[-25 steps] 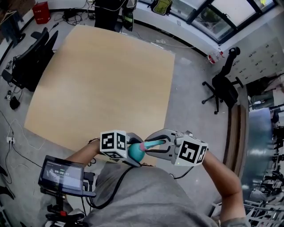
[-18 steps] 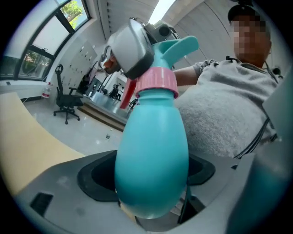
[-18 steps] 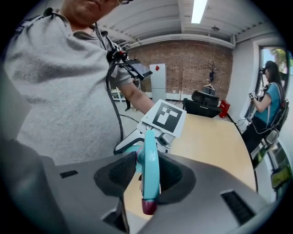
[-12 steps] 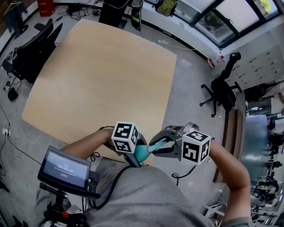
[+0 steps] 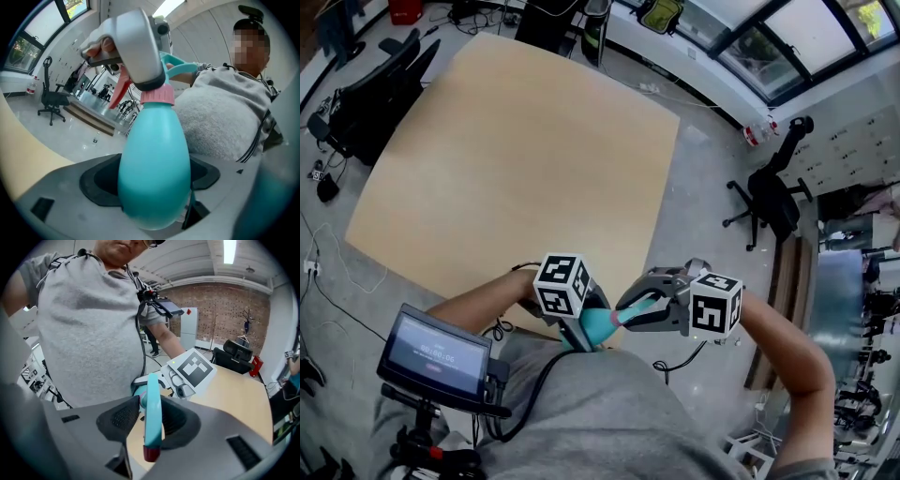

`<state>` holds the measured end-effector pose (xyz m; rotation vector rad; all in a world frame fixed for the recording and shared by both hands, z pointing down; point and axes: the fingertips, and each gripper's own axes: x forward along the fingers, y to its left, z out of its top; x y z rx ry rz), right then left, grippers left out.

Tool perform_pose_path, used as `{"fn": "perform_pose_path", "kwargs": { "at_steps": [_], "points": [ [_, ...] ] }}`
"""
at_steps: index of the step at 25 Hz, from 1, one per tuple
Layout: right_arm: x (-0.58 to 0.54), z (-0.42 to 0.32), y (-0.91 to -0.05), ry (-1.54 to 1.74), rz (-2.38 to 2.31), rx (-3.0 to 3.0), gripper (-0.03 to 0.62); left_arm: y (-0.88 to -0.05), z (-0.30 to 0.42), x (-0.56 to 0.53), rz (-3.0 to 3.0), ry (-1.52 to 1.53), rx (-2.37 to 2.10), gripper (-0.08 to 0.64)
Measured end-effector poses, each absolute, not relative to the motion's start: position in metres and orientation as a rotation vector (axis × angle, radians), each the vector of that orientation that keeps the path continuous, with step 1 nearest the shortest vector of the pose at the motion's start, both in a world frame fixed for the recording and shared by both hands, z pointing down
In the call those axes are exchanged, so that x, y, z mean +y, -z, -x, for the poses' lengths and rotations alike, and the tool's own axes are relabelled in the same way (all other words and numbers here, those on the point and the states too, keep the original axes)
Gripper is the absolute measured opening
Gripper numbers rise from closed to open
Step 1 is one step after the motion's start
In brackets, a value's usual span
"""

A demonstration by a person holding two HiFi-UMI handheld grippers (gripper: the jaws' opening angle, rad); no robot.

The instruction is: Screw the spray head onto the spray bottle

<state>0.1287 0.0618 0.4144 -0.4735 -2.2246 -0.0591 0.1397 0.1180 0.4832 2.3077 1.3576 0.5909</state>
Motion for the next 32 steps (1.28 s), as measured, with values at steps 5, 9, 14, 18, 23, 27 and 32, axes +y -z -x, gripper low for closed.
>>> {"fn": "perform_pose_path", "kwargs": {
  "at_steps": [5,9,14,18,23,27,32],
  "points": [
    [0.058,-0.133,-0.413,-0.022,0.320,-2.368,0.132,-0.477,-0.144,0.112,-2.314,-0.449,1.313,0.396],
    [0.057,-0.138,-0.414,-0.219,0.172,-2.466,0.132,-0.478,-0.145,0.111,-2.300,-0.424,1.285,0.395],
    [0.057,-0.135,-0.424,-0.383,0.095,-2.466,0.132,-0.487,-0.143,0.117,-2.264,-0.458,1.283,0.394],
    [0.051,-0.136,-0.426,-0.680,-0.039,-2.315,0.132,-0.485,-0.145,0.114,-2.250,-0.462,1.260,0.394],
    [0.051,-0.146,-0.439,-1.279,-0.426,-2.090,0.132,-0.489,-0.148,0.114,-2.222,-0.511,1.161,0.394],
    [0.050,-0.148,-0.440,-1.211,-0.492,-2.069,0.132,-0.488,-0.153,0.111,-2.215,-0.499,1.121,0.394],
    [0.059,-0.145,-0.433,-1.015,-0.357,-2.111,0.164,-0.484,-0.153,0.112,-2.242,-0.462,1.142,0.394]
  ]
}}
